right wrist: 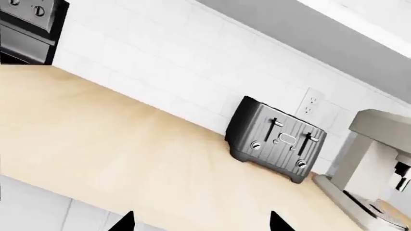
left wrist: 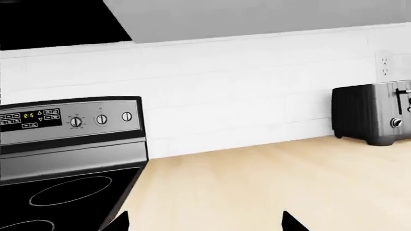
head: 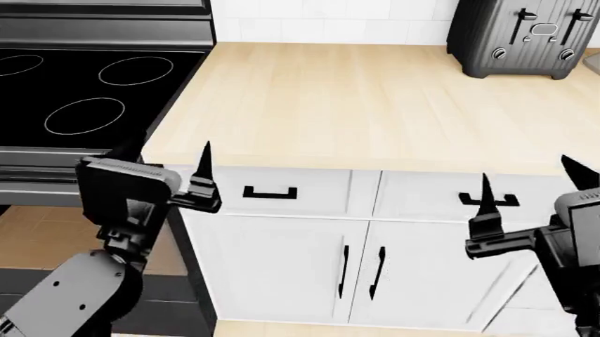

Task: Pick and place the shaker into the drawer. Then close the cabinet.

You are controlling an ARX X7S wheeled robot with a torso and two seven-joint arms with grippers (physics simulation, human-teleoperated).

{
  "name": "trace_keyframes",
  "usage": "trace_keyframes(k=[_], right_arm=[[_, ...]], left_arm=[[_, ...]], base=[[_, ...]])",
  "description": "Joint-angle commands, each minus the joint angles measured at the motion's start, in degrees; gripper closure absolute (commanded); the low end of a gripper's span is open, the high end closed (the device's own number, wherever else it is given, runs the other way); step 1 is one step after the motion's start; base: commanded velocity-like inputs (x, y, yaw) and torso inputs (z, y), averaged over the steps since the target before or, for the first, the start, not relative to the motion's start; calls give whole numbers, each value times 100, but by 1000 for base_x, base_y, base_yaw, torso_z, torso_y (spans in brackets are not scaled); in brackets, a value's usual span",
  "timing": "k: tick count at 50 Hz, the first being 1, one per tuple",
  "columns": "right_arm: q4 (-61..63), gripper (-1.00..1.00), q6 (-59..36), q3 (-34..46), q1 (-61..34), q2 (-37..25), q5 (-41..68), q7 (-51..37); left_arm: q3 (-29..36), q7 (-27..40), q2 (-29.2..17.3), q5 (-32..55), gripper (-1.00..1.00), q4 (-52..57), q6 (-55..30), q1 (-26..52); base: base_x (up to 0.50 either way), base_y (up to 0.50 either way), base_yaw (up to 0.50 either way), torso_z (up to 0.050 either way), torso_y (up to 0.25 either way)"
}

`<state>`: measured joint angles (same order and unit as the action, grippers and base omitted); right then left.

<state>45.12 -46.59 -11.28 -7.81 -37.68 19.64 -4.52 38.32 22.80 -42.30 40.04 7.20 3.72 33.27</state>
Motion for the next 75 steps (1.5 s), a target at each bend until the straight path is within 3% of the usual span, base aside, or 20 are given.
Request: trace_keyframes(k=[1,4,9,20,27,42,62,75], right_arm=[[1148,-100,-2504,-1341,-1918,-2931,3982,-996],[702,-100,-2668,-916,-2886,-3471,4720,-1053],[126,-100,-2709,491,-4580,-4017,5219,-877],[85,-100,-4132,2259,-7485,-3851,4995,265],[-109,-100,-4323,4559,-10119,-3865,4265,1229],[-544,-100,-4188,4617,-10087,-3865,5573,-255],[-328,-100,-3688,4901,-9878,-3939,5306,-122],[-214,-100,-3622,5090,-9930,-3878,5007,65]], left_arm=[[-221,-995,-955,1065,-100,901,-1300,1464],[-213,-1388,-886,1141,-100,521,-1647,2087],[-147,-2014,-662,1059,-100,-208,-2108,3116],[-120,-2483,-472,780,-100,-880,-2336,4076],[-136,-2612,-537,799,-100,-849,-2458,4306],[-186,-2505,-628,967,-100,-591,-2403,3982],[-152,-2524,-597,1028,-100,-495,-2413,3856],[-166,-2522,-629,1054,-100,-440,-2400,3792]], base=[[0,0,0,0,0],[0,0,0,0,0],[0,0,0,0,0],[0,0,0,0,0],[0,0,0,0,0],[392,-228,0,0,0],[489,-130,0,0,1],[171,490,0,0,1]])
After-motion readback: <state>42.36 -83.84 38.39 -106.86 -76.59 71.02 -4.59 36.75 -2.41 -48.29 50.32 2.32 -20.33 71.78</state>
